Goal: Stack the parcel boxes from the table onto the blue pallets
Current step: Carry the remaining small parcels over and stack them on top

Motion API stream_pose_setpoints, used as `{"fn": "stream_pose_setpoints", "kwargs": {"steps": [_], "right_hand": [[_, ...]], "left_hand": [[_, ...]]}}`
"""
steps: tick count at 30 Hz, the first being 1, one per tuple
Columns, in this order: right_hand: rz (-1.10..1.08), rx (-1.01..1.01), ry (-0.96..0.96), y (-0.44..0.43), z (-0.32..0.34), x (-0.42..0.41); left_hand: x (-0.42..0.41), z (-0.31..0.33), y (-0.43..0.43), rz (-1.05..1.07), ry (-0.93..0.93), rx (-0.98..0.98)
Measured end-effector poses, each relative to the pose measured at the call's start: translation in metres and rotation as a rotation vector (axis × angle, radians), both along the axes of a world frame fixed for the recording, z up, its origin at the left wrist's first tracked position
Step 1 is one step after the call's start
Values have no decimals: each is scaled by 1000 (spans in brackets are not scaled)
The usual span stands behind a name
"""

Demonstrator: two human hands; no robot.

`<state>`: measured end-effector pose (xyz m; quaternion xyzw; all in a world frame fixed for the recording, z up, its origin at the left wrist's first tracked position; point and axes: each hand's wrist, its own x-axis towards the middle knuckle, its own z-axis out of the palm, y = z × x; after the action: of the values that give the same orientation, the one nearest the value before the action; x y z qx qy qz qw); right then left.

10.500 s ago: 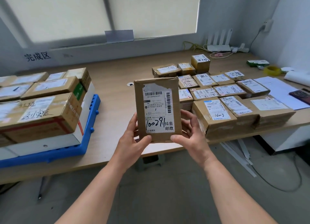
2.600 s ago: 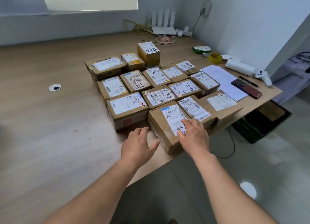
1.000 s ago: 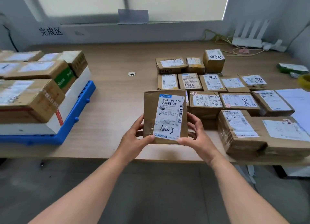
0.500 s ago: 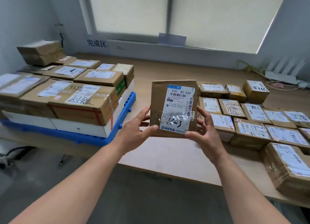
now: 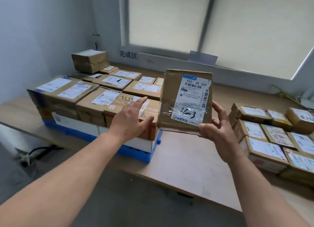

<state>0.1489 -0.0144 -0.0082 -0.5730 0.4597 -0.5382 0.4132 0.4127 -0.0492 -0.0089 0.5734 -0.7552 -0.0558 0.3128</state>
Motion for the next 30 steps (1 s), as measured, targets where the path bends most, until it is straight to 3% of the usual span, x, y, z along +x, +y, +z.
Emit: {"fn": "stream_pose_setpoints", "kwargs": {"steps": [7, 30], "right_hand": [[75, 20, 21, -36, 6, 45], [106, 72, -63, -257, 11, 147]], "left_hand": [[46, -3, -27, 85, -102, -96], [157, 14, -221, 192, -271, -87]]}}
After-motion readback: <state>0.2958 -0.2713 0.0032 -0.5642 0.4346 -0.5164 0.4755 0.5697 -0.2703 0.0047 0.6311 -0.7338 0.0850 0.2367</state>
